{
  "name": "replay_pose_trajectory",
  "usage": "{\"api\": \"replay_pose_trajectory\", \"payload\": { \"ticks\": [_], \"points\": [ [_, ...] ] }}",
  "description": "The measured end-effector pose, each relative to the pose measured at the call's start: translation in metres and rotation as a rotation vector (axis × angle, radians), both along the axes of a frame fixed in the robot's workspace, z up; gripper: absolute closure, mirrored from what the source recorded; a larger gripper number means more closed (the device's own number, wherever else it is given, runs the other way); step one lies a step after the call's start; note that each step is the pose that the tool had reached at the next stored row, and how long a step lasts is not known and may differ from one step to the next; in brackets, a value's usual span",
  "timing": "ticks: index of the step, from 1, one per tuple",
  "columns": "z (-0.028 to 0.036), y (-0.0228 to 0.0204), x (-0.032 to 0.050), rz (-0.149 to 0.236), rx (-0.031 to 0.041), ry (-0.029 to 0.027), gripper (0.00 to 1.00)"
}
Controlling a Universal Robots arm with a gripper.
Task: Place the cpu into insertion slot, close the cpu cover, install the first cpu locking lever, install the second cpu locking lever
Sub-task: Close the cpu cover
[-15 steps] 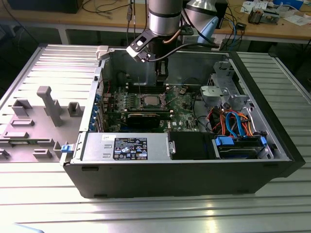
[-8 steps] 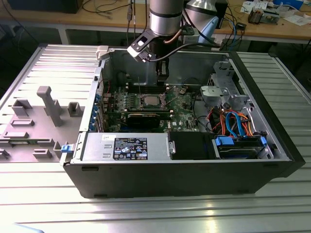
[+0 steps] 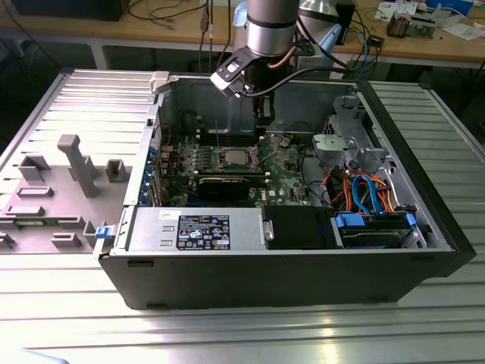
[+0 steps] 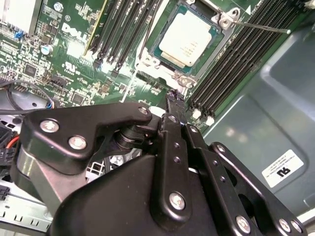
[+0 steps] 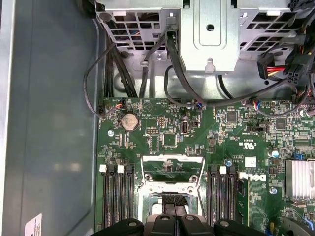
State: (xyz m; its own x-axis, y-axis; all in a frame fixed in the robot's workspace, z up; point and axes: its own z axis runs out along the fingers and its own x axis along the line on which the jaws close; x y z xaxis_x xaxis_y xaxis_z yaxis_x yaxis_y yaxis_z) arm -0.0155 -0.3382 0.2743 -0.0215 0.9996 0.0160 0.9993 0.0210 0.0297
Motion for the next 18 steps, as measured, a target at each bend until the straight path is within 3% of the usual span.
{"api": "replay_pose_trajectory", "payload": {
  "ticks": [18],
  "points": [
    [0.0,0.0,0.0145,0.0,0.0,0.0,0.89]
  ]
}}
